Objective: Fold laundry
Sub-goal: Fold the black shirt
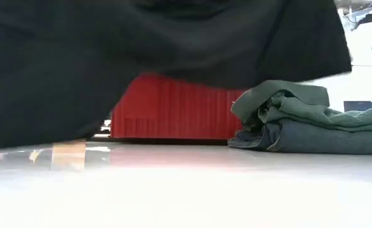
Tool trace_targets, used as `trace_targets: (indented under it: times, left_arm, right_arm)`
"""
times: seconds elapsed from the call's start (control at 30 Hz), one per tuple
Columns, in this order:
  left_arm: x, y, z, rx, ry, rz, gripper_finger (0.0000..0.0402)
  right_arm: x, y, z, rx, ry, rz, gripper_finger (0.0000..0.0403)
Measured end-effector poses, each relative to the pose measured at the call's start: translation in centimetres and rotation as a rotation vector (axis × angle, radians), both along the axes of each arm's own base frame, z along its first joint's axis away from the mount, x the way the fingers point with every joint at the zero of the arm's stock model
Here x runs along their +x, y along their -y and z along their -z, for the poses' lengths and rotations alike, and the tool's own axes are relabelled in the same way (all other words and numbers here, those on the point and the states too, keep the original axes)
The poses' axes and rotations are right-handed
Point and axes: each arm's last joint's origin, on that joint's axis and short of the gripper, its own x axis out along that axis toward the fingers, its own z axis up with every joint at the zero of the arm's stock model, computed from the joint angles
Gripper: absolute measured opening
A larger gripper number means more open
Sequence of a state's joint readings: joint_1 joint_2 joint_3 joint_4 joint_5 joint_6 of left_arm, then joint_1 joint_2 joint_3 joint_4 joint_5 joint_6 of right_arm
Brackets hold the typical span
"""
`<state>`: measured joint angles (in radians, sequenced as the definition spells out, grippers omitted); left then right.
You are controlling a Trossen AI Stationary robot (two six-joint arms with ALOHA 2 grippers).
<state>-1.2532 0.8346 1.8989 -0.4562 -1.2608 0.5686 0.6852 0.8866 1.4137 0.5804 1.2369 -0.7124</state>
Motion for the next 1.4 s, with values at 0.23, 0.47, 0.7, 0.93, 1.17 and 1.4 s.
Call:
trace_targets:
  times: [0.23,0.47,0.7,0.93,1.17,1.4]
  left_arm:
    - [-1.5,-4.1,-2.8,0.059,0.204,0.039,0.0000]
    - [-1.8,-6.3,-2.7,0.084,0.156,0.034,0.0000]
    - [-0.4,-1.6,2.5,0.001,-0.116,0.190,0.0000]
    - [2.0,7.9,13.4,-0.344,-0.502,0.171,0.0000]
    - [4.2,17.8,24.9,-0.633,-0.788,0.248,0.0000]
    - [3.8,21.4,31.8,-0.701,-1.285,0.244,0.0000]
  right_arm:
    - [-2.5,2.3,-3.6,-0.198,0.079,0.033,0.0018]
    - [-1.0,1.7,-3.6,-0.300,-0.076,0.016,0.0018]
    - [1.1,-0.2,3.8,0.040,-0.369,-0.395,0.0018]
    - [6.6,-7.0,12.0,0.377,-0.645,-0.803,0.0018]
    - [7.5,-11.8,19.0,0.698,-0.787,-0.833,0.0018]
    - [4.7,-12.5,22.7,1.052,-1.036,-0.642,0.0018]
